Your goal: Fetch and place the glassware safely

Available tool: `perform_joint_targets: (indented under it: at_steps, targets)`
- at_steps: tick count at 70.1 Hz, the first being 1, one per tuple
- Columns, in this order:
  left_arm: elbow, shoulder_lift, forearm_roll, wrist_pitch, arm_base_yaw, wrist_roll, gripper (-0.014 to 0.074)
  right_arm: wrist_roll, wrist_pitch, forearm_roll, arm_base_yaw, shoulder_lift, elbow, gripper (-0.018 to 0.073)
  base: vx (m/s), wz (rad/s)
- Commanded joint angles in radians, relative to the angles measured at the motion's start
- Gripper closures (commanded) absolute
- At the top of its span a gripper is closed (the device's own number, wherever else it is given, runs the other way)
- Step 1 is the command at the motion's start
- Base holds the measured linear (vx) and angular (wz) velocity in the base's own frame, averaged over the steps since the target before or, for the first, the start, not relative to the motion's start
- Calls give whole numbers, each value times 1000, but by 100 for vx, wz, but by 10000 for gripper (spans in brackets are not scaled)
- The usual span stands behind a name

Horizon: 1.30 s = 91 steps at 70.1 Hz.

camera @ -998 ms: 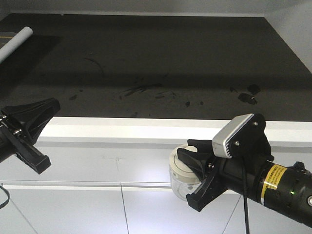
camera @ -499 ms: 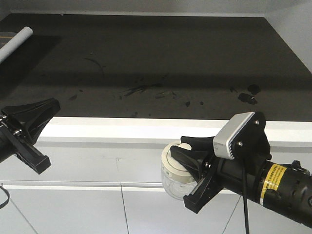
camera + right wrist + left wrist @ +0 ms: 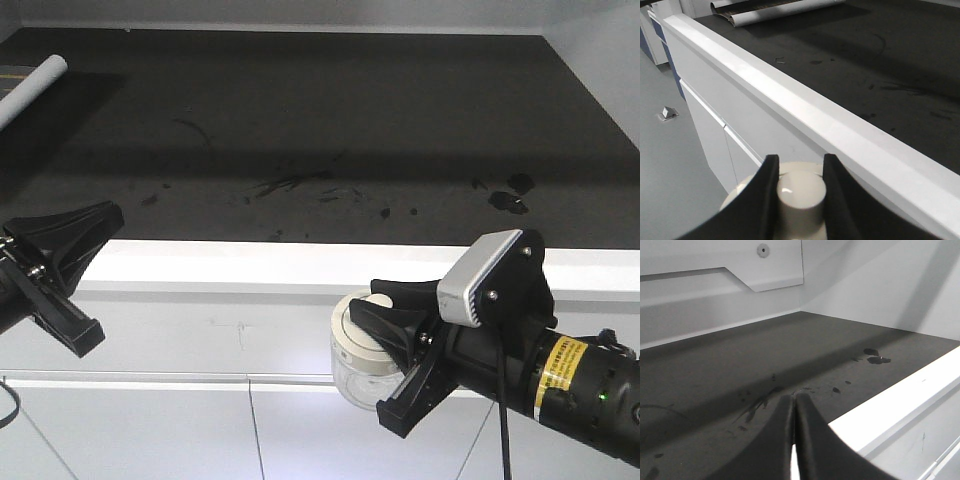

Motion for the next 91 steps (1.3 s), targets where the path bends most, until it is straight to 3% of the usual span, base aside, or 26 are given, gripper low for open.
perform_joint_targets:
  at_steps: [1, 42, 91]
  targets:
    - [-23, -12, -41, -53, -8, -11, 603, -11, -85, 19, -1, -18, -37, 560, 0, 0]
    - [-23, -12, -41, -53, -8, -10, 603, -11, -84, 19, -1, -18, -37, 560, -5, 8]
    - [-23, -12, -41, -53, -8, -10, 603, -11, -78, 19, -1, -18, -37, 560, -15, 48]
